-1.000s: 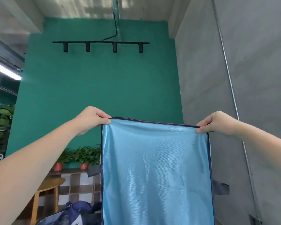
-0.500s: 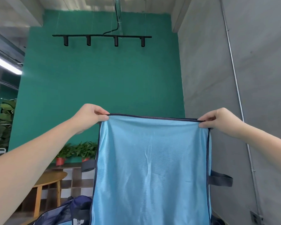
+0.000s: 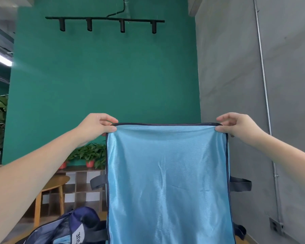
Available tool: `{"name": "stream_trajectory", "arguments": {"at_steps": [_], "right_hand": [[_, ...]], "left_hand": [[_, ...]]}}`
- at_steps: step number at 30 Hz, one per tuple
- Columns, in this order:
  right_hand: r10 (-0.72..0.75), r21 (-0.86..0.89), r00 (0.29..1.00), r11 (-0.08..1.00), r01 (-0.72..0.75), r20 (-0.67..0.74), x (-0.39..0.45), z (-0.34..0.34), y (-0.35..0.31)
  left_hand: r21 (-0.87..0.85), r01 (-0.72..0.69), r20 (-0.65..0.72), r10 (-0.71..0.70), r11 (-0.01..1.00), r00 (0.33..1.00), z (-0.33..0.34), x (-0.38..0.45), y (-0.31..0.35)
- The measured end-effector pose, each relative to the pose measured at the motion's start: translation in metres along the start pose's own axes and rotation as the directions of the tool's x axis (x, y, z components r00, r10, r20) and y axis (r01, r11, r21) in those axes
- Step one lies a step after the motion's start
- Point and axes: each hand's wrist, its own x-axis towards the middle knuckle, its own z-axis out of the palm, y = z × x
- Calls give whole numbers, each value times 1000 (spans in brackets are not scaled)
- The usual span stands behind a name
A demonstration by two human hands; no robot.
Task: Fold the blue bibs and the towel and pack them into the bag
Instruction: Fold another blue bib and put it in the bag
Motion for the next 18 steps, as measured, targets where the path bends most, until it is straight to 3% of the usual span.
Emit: {"name": "stream_trajectory", "arguments": {"at_steps": [5, 8, 10, 12, 14, 16, 18], "right_hand": [[167, -126, 975, 981, -149, 147, 29, 29, 50], [318, -301, 895, 927, -224, 314, 47, 54, 95], [384, -397, 857, 887, -237, 345, 64, 69, 112], [377, -378, 884, 888, -261, 275, 94, 77, 115], [328, -253, 937, 923, -291, 120, 131, 81, 109], [212, -269, 976, 938, -217, -46, 164, 84, 96], [81, -325, 985, 937, -129, -155, 187, 88, 83]], "left_hand": [[197, 137, 131, -165, 971, 978, 25, 34, -56], [301, 244, 310, -337, 922, 889, 53, 48, -102], [331, 257, 309, -362, 908, 880, 77, 65, -119], [317, 217, 204, -289, 923, 935, 93, 100, -122], [179, 176, 75, -192, 968, 979, 99, 146, -114], [47, 115, -39, -113, 992, 993, 97, 188, -100], [50, 22, -132, -15, 999, 991, 92, 215, -87]]}}
